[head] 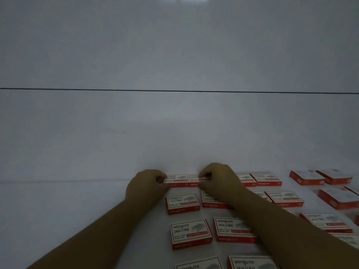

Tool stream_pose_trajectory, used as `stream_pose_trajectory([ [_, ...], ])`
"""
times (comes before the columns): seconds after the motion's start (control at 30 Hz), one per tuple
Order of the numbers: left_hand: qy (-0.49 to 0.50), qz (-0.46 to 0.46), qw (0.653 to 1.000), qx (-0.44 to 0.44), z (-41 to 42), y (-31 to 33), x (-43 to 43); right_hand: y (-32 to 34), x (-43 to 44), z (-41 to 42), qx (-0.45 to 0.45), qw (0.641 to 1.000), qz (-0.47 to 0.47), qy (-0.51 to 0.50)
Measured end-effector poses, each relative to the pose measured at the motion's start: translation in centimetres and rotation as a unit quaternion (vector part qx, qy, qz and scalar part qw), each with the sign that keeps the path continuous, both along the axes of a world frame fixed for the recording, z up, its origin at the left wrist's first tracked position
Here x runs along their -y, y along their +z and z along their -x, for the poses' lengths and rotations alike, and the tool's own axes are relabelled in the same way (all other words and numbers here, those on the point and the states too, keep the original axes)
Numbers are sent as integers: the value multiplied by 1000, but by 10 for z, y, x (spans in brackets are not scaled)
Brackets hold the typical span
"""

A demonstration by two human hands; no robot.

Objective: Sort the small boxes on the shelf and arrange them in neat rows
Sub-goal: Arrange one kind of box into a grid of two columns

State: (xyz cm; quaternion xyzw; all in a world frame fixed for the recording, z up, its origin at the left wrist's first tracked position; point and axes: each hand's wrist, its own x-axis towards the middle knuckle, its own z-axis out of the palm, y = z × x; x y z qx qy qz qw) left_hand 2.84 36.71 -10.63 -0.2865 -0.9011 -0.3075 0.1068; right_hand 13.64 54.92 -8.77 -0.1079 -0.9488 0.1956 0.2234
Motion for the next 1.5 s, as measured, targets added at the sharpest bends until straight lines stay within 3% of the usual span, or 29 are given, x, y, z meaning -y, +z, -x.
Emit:
stream_pose_trajectory([
  [0.5, -46, 21, 997, 50, -3, 9, 2, 2, -1, 0, 19, 1000, -6, 8],
  [0.6, -98, 98, 984, 108, -3, 21, 2, 12, -4, -1, 88, 995, -2, 38],
  [0.73, -134, 238, 959, 80, -11, 25, 2, 25, -15, -11, 209, 972, 17, 108],
  [0.87, -148, 182, 971, 54, -11, 23, 3, 29, -22, -22, 261, 949, 62, 164],
  [1.03, -152, 141, 978, -4, -7, 22, 9, 33, -18, -23, 250, 959, -19, 131],
  [1.23, -206, 159, 964, -46, -14, 24, 10, 37, -15, -23, 222, 963, -27, 148],
  [1.5, -97, 142, 982, -81, -23, 25, 5, 23, -4, -17, 104, 982, -91, 133],
])
